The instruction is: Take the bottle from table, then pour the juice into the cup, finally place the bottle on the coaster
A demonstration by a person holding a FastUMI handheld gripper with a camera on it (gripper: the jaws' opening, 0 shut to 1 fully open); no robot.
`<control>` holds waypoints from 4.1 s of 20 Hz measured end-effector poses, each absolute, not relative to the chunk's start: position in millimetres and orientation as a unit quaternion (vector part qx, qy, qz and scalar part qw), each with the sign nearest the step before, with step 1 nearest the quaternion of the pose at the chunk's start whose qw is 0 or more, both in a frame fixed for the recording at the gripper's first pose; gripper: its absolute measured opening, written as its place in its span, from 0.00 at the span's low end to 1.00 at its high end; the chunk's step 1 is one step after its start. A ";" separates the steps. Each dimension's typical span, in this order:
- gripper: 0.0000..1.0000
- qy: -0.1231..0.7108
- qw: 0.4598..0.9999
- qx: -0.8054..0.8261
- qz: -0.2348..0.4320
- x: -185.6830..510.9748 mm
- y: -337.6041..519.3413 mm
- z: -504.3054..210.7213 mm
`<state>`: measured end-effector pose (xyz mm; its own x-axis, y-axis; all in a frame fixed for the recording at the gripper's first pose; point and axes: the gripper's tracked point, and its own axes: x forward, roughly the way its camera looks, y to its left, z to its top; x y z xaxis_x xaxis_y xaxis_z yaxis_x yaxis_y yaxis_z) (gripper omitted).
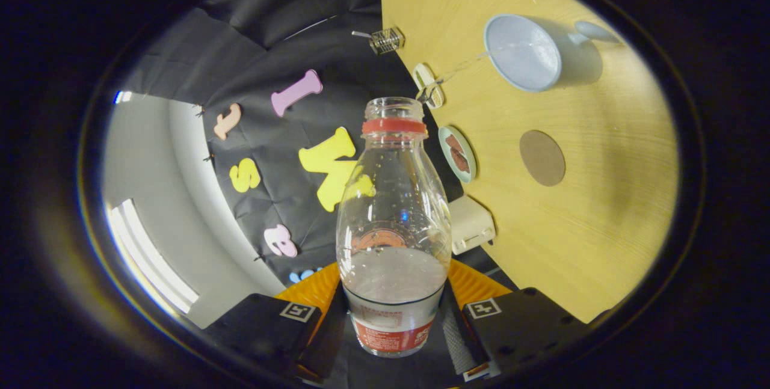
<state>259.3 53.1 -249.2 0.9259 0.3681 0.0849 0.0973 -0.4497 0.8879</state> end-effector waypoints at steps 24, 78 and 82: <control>0.77 0.118 0.433 0.881 0.153 255.6 33.5 -186.4; 0.81 0.002 0.996 0.071 0.055 308.6 11.4 -265.1; 0.81 0.013 0.995 0.060 0.073 321.9 39.3 -293.5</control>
<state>321.9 39.3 -293.5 0.9891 0.1463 -0.0164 -0.1432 0.9822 0.1216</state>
